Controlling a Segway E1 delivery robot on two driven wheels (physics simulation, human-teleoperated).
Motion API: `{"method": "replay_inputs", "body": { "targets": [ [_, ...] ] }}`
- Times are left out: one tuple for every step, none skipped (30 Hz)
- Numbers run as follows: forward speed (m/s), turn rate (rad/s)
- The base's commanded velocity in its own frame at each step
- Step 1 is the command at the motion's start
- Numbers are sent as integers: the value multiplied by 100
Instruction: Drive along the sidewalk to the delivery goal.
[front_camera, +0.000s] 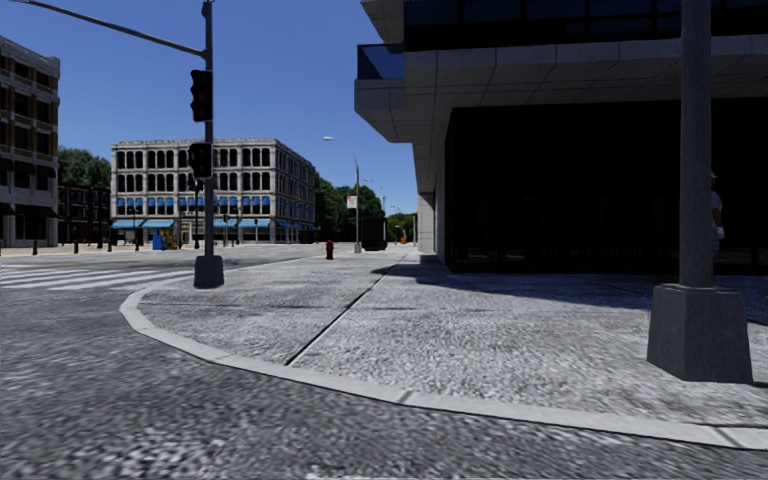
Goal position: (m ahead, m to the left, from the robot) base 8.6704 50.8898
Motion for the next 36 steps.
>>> {"method": "replay_inputs", "body": {
  "targets": [
    [149,-48],
    [149,-48],
    [149,-53],
    [149,-2],
    [149,0],
    [149,0],
    [149,0],
    [149,0],
    [149,0],
    [149,0],
    [149,0],
    [149,0],
    [149,0],
    [149,0],
    [149,0],
    [149,0],
    [149,0],
    [149,0],
    [149,0],
    [149,0],
    [149,0],
    [149,0],
    [149,0],
    [149,0],
    [149,0],
    [149,0],
    [149,0],
    [149,0],
    [149,0],
    [149,0],
    [149,0],
    [149,0],
    [149,0],
    [149,0],
    [149,0],
    [149,0]
  ]
}}
